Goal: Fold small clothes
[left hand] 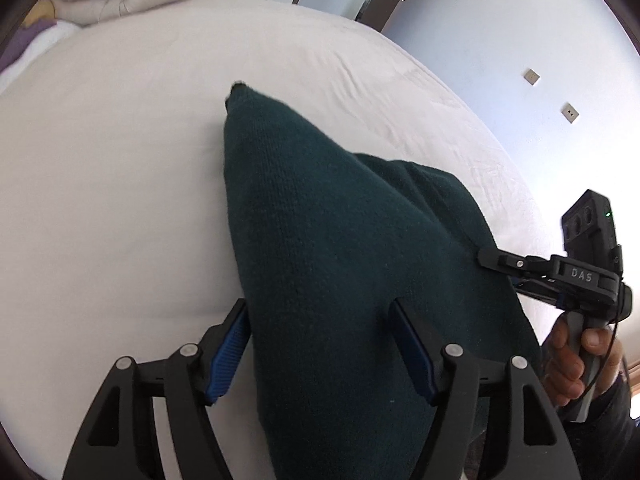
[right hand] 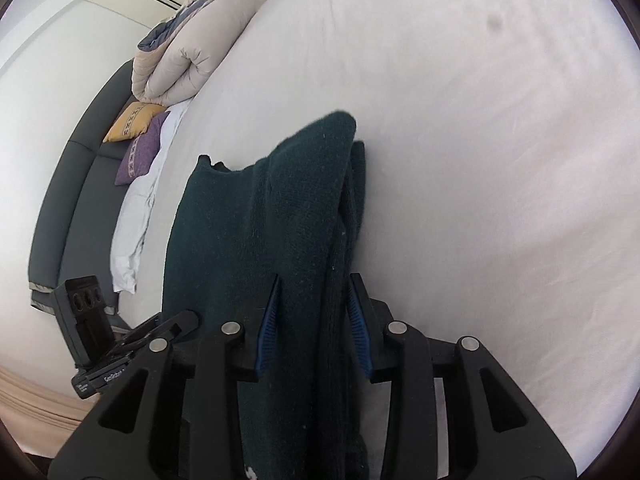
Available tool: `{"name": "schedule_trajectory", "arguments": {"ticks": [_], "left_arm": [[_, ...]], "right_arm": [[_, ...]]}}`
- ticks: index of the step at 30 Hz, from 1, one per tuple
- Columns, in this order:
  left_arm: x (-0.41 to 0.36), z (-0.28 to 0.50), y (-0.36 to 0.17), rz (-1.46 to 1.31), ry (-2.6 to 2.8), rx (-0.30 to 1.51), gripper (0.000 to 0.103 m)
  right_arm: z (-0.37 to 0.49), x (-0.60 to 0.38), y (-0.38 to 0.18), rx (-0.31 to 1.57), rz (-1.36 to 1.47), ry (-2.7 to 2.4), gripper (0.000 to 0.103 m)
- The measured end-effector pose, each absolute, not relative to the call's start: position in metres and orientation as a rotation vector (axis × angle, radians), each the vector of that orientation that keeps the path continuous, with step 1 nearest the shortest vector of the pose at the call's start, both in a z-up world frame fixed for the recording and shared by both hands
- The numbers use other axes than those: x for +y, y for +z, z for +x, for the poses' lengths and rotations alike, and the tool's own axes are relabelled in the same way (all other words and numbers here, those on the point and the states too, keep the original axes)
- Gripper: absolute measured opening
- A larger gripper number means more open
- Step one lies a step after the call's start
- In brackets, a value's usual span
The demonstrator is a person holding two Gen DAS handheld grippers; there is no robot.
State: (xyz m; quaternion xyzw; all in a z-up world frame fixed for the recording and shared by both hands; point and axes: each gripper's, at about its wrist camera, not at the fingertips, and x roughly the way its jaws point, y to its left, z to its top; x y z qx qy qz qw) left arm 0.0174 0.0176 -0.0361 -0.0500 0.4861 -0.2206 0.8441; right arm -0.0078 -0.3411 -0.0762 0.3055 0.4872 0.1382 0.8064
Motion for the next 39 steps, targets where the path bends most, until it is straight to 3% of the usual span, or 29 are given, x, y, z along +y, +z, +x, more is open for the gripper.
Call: {"name": "schedule_trajectory", "arguments": {"ticks": [2,4,7,9,13,19,25,30,34,39], "left_arm": [[0.021,-0.003,-0.010,-0.020,-0.384,0.888,0.085],[0.024,-0.030,0.021,0.043,-0.279,0.700,0.103],[0.025,-0.070,0.062,0.056,-0.176,0.474,0.103],[0.020,-0.084,0.084,0.054,-0.125,0.409,0.103],[0.002,-0.102,0.125,0.115,-0.156,0.363,0.103],[0.008,-0.120,0.153,0.051,-0.151,0.351,0.103],[-0.004,-0.095,0.102,0.109,-0.061,0.616,0.103],[-0.003,-0.091,0.047,0.089,-0.045,0.800,0.103],[-0.003,-0.094,0.024,0.089,-0.041,0.869,0.103],[-0.005,-0.094,0.014,0.083,-0.049,0.904,0.103]], "right_arm": [[-0.020,-0.342,-0.047,0.968,0.540,0.229,0.035],[-0.040,-0.341,-0.014,0.875,0.417,0.143,0.053],[-0.078,-0.329,0.031,0.684,0.264,0.032,0.077],[-0.099,-0.319,0.054,0.561,0.222,-0.014,0.099],[-0.132,-0.321,0.095,0.348,0.191,-0.063,0.099],[-0.170,-0.320,0.138,0.268,0.099,-0.031,0.100],[-0.184,-0.308,0.132,0.425,0.042,-0.084,0.100],[-0.182,-0.302,0.083,0.594,0.034,-0.129,0.100],[-0.177,-0.301,0.044,0.744,0.073,-0.117,0.100],[-0.172,-0.305,0.025,0.786,0.125,-0.150,0.100]]}}
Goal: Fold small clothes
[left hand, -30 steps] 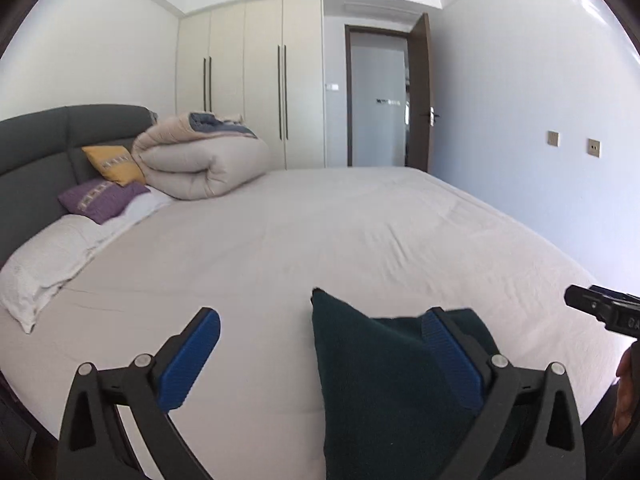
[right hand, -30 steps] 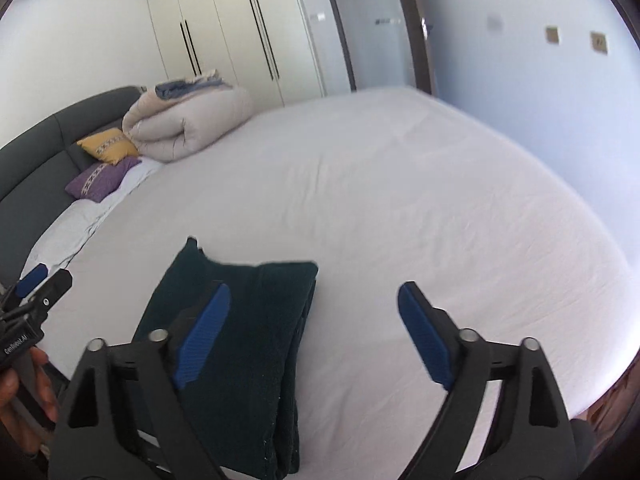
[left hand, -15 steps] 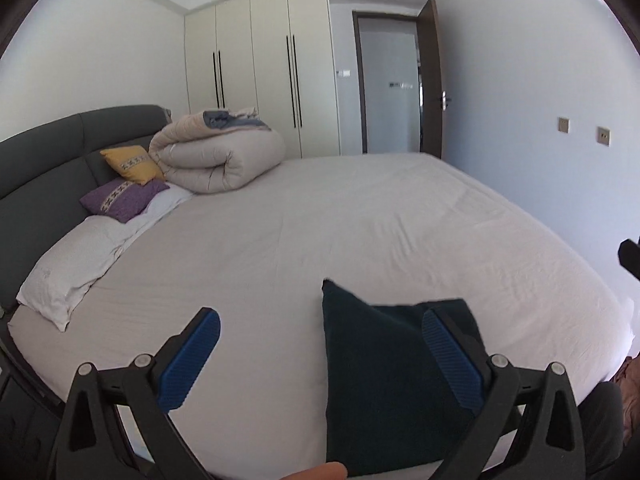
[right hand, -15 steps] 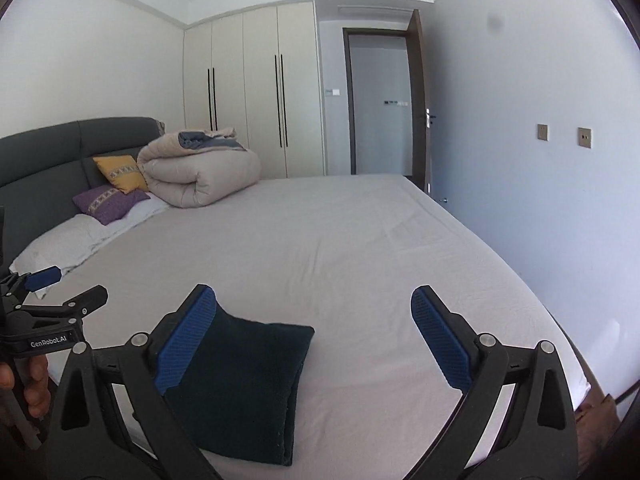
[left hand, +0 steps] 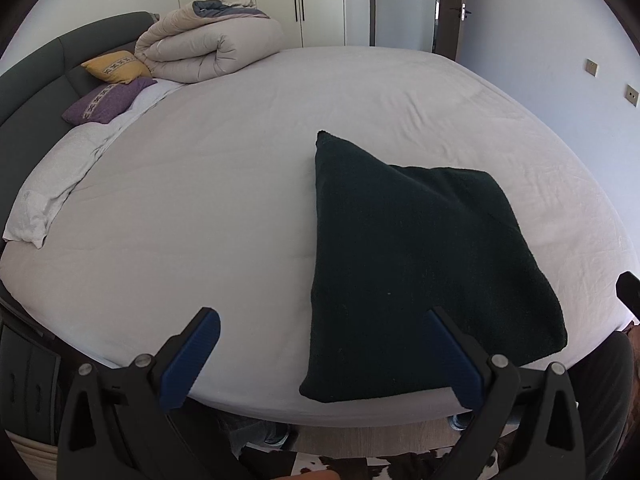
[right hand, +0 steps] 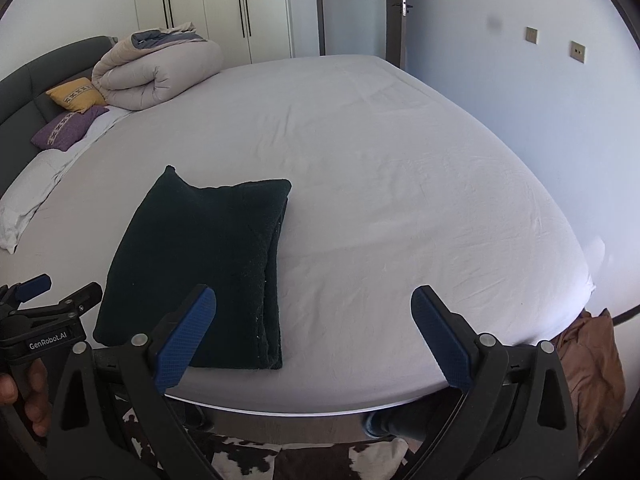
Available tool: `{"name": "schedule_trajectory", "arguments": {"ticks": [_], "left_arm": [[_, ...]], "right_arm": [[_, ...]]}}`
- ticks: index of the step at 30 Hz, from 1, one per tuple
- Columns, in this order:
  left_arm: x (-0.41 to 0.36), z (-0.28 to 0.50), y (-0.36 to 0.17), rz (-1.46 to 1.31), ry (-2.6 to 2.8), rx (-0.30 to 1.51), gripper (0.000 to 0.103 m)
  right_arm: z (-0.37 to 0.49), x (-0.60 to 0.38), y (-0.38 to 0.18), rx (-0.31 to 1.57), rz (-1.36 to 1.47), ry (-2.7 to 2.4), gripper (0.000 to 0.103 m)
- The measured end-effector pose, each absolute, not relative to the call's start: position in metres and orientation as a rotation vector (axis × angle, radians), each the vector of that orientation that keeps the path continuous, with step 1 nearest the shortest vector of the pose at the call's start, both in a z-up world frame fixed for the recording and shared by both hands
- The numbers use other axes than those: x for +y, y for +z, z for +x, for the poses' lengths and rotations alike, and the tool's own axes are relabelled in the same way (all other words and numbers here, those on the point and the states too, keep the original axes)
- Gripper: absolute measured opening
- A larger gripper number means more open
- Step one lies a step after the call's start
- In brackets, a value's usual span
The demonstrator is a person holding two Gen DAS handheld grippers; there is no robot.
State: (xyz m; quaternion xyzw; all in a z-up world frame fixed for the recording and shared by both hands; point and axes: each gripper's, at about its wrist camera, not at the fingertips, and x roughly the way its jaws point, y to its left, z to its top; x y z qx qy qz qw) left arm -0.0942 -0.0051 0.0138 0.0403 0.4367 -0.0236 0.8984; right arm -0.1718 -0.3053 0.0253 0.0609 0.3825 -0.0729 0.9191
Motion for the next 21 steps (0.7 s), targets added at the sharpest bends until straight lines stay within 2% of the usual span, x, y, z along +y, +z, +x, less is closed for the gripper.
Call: {"name": "schedule_trajectory", "arguments": {"ticks": [21], "left_arm": [[-0.004,-0.086,0.004,0.060,-0.055,0.951,0.103]], "right_arm": [[-0.150,-0.311,0.005,0.850,0.133,-0.164,0.100]]}}
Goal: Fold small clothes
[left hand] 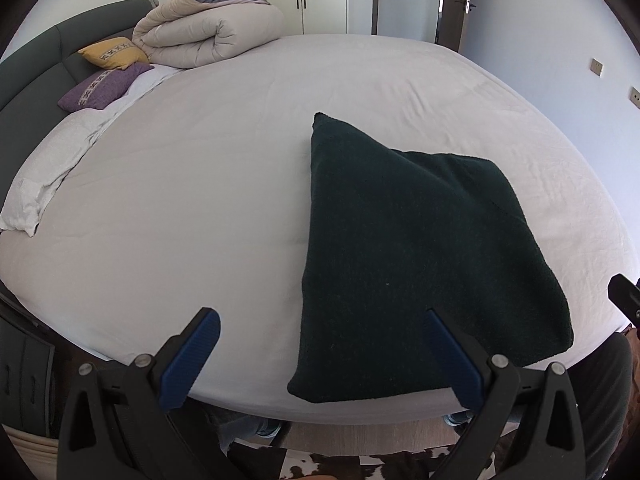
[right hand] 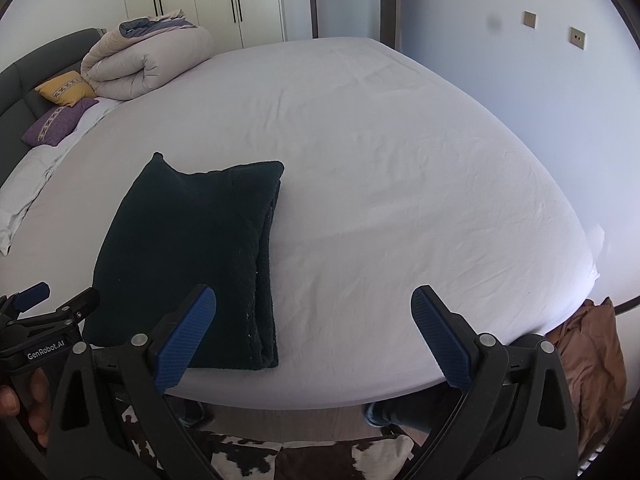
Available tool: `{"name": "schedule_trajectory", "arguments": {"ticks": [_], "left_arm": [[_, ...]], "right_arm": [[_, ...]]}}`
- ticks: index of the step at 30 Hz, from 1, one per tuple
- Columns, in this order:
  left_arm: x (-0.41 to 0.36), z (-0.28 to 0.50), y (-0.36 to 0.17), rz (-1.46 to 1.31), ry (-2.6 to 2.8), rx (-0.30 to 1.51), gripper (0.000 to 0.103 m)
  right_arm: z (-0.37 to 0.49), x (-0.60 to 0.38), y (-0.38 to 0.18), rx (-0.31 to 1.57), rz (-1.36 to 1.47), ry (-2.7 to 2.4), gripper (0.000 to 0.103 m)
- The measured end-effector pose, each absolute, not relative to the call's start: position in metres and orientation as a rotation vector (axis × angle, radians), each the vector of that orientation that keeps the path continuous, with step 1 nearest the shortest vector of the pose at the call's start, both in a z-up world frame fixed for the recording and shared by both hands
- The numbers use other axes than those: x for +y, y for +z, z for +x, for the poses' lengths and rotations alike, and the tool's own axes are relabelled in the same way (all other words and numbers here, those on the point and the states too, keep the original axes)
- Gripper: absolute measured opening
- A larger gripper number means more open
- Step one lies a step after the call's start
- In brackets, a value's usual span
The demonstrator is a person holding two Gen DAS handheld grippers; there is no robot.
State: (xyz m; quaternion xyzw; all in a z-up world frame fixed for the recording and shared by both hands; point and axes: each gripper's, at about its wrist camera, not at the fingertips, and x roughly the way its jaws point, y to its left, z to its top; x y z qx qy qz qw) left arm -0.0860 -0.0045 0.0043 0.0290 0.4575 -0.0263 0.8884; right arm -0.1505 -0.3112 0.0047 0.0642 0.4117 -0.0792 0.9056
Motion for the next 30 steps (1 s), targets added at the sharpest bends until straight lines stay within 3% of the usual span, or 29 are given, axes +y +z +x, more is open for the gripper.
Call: {"name": "schedule_trajectory", "arguments": {"ticks": [30], "left_arm": [[-0.0036,-0.0864,-0.0012,0.056,-0.057,0.959,0.103]], "right_arm": [[-0.1433,-0.3026,-0.0028,0.872,0.135,-0.155,0.100]]}}
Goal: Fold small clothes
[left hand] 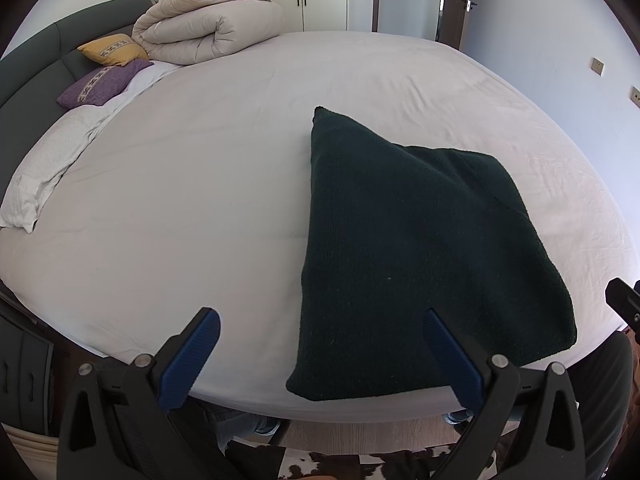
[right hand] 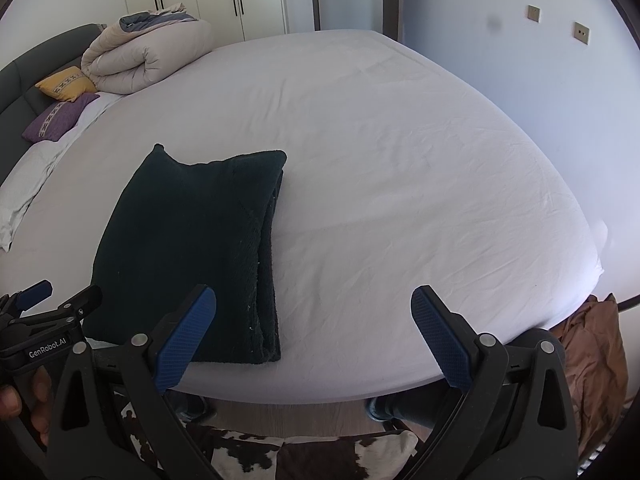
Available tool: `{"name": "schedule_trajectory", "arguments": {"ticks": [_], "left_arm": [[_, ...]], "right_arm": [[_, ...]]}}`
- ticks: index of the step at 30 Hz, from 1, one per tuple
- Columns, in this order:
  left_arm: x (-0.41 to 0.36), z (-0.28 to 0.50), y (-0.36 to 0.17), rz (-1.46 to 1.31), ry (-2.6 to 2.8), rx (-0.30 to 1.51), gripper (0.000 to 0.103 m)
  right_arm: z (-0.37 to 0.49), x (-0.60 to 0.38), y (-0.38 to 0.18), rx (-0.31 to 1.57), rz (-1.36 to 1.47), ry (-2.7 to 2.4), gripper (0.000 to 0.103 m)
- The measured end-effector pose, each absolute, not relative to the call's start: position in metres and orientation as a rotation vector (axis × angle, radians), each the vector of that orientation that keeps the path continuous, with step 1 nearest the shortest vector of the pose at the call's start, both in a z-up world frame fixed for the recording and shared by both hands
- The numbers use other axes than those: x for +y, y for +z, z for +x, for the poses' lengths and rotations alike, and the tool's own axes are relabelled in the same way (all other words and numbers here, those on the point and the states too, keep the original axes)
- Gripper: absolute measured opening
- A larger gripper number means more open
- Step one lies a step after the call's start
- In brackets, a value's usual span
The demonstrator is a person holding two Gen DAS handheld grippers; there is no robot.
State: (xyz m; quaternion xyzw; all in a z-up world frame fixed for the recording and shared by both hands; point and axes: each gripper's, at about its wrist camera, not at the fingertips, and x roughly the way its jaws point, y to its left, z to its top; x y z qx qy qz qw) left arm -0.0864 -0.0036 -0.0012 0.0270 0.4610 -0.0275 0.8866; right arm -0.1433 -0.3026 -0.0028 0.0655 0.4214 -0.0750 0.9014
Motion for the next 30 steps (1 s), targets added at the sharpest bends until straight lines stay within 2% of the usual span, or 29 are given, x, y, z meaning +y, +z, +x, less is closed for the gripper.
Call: {"name": "schedule_trajectory", "arguments": {"ticks": [30], "left_arm": [[-0.0020,-0.0869,-0.0037,0.055,-0.061,0.965,0.103]], "right_arm": [[-0.1418,-0.3005,-0.0062,0.884,0.138,-0.146,0.100]]}}
